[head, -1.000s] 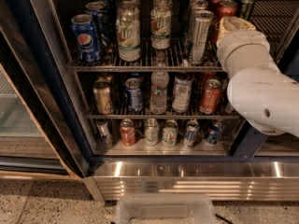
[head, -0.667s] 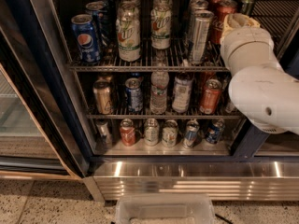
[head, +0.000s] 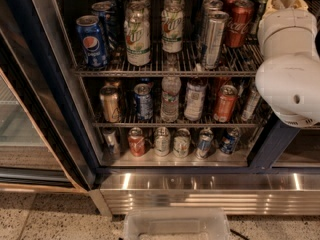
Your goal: Pick green can from top shelf of fridge
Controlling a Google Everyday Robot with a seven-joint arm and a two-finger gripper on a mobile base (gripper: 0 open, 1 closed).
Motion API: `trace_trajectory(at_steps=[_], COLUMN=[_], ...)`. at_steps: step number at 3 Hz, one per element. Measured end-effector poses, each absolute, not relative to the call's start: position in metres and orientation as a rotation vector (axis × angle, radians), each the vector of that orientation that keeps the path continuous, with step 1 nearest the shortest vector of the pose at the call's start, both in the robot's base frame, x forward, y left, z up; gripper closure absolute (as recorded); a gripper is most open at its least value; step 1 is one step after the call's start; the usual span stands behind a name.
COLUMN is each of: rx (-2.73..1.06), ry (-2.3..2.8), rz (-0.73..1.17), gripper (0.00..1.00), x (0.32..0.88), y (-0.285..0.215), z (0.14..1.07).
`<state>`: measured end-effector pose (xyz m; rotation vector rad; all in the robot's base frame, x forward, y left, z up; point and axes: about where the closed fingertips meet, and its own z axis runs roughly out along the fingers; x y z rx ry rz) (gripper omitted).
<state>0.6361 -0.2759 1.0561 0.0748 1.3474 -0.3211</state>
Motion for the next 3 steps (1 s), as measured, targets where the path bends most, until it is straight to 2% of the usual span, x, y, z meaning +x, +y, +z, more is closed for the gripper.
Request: trace_trajectory(at_steps=[3], rx=[0.12], ry=[1.408], rz=[-0.318], gripper=[1.0], x=[0.633], y=[-0.32], z=[1.063])
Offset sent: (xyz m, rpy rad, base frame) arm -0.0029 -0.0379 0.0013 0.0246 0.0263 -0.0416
